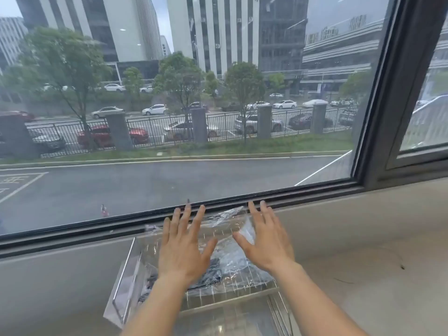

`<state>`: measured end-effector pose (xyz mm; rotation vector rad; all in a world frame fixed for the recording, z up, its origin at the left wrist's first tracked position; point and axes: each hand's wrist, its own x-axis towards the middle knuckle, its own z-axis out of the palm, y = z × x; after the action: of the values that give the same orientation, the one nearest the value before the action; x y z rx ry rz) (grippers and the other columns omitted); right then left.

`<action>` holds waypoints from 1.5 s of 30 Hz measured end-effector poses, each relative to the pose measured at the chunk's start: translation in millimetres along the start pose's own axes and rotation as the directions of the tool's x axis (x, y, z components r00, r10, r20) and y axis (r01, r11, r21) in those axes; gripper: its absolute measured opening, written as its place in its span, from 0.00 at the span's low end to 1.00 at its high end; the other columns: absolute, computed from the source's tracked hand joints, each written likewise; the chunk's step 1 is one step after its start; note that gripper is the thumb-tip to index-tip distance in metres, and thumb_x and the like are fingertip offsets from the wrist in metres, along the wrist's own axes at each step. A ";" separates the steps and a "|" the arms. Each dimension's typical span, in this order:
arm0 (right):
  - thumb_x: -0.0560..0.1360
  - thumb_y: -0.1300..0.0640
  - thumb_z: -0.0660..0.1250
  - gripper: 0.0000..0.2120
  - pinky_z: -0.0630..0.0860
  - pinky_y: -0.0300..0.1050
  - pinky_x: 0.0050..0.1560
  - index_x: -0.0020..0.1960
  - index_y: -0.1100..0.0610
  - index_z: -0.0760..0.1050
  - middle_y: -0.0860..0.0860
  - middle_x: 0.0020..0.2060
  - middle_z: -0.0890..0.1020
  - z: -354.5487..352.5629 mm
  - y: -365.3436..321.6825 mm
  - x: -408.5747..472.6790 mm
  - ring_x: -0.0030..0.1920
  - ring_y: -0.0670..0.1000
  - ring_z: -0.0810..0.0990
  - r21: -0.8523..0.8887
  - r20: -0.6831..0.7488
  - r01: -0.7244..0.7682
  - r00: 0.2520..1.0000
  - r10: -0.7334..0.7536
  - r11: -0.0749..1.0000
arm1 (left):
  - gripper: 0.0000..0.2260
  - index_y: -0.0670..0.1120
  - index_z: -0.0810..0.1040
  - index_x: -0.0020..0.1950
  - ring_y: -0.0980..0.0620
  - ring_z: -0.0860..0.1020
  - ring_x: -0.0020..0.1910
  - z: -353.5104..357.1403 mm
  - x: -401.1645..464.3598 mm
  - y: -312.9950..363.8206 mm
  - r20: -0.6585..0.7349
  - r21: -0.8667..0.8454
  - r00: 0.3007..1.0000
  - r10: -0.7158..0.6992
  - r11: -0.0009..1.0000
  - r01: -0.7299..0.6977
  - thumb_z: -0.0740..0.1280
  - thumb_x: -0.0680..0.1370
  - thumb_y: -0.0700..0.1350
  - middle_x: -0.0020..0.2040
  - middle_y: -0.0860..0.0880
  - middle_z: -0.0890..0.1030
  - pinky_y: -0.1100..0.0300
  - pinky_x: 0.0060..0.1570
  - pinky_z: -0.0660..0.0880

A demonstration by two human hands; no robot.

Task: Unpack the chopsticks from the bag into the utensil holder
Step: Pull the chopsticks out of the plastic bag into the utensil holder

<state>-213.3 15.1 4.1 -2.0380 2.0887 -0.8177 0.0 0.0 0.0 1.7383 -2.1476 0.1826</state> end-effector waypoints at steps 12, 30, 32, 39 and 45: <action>0.76 0.42 0.69 0.43 0.73 0.54 0.69 0.82 0.49 0.50 0.57 0.74 0.72 41.6 20.9 -9.8 0.71 0.60 0.74 0.254 0.333 -0.304 0.919 0.213 0.918 | 0.35 0.64 0.42 0.81 0.49 0.51 0.82 57.8 -28.0 26.6 0.347 -0.098 0.937 -0.031 0.993 0.069 0.47 0.77 0.73 0.84 0.53 0.52 0.49 0.80 0.45; 0.72 0.63 0.75 0.31 0.83 0.54 0.55 0.71 0.46 0.71 0.47 0.47 0.80 -37.1 -32.2 11.9 0.50 0.49 0.84 0.610 0.138 -0.160 0.986 0.095 0.776 | 0.26 0.63 0.59 0.77 0.54 0.79 0.64 -23.4 -21.9 33.7 0.109 -0.231 0.992 -0.065 0.969 0.089 0.51 0.80 0.68 0.69 0.59 0.78 0.52 0.59 0.77; 0.72 0.64 0.74 0.30 0.83 0.47 0.50 0.70 0.46 0.72 0.46 0.44 0.81 -53.8 -50.0 12.6 0.47 0.46 0.84 0.604 0.071 -0.078 0.997 0.044 0.793 | 0.25 0.64 0.59 0.76 0.53 0.80 0.61 -45.3 -20.8 30.8 0.038 -0.251 0.997 -0.068 0.965 0.075 0.51 0.80 0.67 0.69 0.58 0.78 0.51 0.57 0.77; 0.73 0.64 0.71 0.27 0.83 0.50 0.51 0.68 0.45 0.73 0.46 0.44 0.83 -109.0 -123.2 -5.4 0.45 0.46 0.82 0.528 -0.067 0.127 0.992 -0.108 0.840 | 0.22 0.63 0.58 0.76 0.48 0.81 0.59 -136.9 -23.2 9.3 -0.242 -0.263 0.969 -0.046 0.964 -0.020 0.56 0.82 0.61 0.70 0.54 0.75 0.47 0.52 0.80; 0.72 0.64 0.70 0.30 0.79 0.45 0.48 0.72 0.46 0.71 0.44 0.39 0.80 -154.3 -191.3 -26.0 0.39 0.43 0.79 0.422 -0.125 0.291 0.957 -0.263 0.859 | 0.28 0.62 0.59 0.77 0.47 0.72 0.69 -222.3 -35.5 -16.3 -0.450 -0.127 0.888 0.099 0.977 -0.174 0.65 0.79 0.54 0.73 0.55 0.69 0.47 0.65 0.72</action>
<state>-107.4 94.6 212.9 -2.0907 1.4648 -1.2765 66.8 101.6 190.2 1.3006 -1.8858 0.3867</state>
